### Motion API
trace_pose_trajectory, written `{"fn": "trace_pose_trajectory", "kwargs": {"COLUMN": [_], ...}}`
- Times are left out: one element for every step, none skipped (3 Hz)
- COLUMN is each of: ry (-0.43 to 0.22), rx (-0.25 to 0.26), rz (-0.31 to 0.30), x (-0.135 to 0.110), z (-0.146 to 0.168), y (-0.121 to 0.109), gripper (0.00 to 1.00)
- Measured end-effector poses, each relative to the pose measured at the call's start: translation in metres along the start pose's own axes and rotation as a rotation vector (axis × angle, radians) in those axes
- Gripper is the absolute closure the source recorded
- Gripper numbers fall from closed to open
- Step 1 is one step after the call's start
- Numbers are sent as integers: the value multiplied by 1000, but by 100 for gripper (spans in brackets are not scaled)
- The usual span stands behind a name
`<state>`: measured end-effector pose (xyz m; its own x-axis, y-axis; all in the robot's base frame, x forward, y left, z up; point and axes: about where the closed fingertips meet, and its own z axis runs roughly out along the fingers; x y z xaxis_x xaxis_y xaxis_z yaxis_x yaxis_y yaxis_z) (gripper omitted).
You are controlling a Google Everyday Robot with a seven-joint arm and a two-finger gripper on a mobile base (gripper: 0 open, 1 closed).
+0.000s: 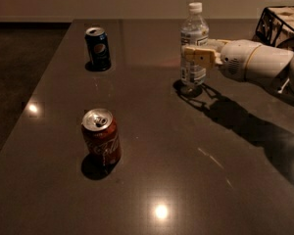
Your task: Place blue plastic bottle upright
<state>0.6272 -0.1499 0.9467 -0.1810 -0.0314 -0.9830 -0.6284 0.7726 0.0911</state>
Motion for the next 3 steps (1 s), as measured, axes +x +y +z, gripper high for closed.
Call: {"fn": "trace_pose_trajectory", "kwargs": {"ry": [-41,-62,-80], "rx": [-4,-16,-35], "rz": [-19,-32,-43], "x": [4,9,12], "z": [-3,-4,-5], "y": [0,-2,-4], "gripper": [100,100,100]}}
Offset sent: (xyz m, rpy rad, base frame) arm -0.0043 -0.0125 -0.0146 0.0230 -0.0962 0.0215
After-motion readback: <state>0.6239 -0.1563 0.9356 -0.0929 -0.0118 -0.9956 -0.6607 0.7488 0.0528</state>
